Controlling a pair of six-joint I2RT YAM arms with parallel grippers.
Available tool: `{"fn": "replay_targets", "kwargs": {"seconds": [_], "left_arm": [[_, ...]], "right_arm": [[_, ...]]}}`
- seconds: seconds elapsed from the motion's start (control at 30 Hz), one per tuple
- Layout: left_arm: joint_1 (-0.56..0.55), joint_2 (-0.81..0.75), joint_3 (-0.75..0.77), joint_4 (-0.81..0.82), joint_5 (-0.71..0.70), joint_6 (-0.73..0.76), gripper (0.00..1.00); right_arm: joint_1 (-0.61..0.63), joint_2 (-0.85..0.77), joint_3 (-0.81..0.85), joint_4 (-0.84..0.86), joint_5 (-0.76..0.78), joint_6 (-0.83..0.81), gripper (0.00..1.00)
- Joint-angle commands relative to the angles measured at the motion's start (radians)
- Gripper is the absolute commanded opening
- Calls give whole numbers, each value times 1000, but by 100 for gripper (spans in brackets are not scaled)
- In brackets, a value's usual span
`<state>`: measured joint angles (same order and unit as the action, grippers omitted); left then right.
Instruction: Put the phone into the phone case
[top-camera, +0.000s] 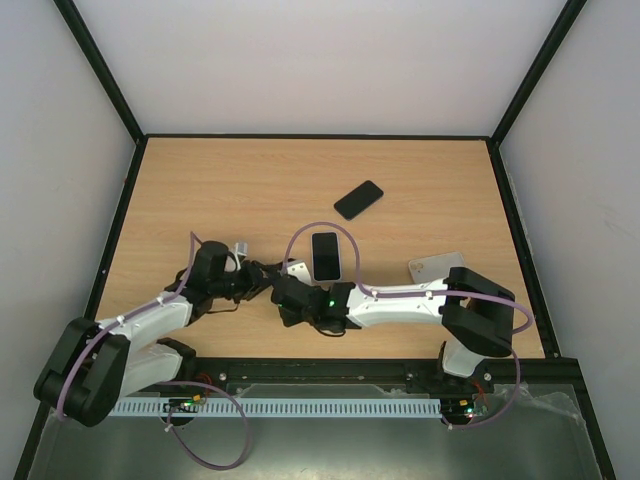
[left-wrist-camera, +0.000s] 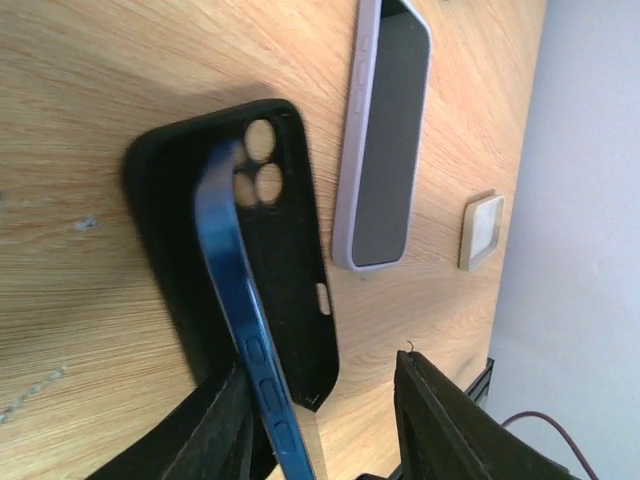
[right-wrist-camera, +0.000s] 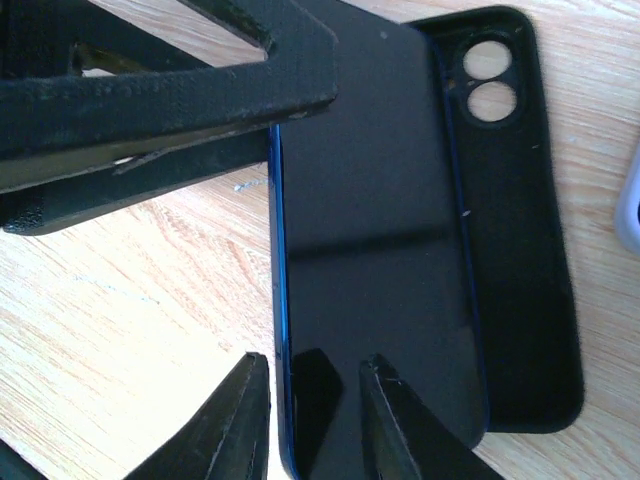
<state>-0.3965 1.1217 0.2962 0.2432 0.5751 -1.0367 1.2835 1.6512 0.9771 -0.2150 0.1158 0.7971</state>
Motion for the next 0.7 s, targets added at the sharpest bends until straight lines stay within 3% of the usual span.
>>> {"fn": "replay_targets", "kwargs": {"seconds": [0.0, 0.27, 0.47, 0.57, 0.67], "left_arm": [[-8, 23, 18, -47, -57, 23, 37], [-10, 66, 18, -80, -134, 54, 28], [-11, 65, 21, -120, -186, 83, 39], [-13, 60, 20, -149, -210, 90, 43], [-13, 65, 17, -154, -220, 89, 45]], "right_arm": [[7, -8, -16, 38, -17, 18, 24], [5, -46, -56, 87, -56, 15, 31], [-75, -170, -156, 130, -35, 2, 35], [-126, -175, -184, 156, -70, -12, 45], [-152, -155, -187, 176, -98, -32, 47]]}}
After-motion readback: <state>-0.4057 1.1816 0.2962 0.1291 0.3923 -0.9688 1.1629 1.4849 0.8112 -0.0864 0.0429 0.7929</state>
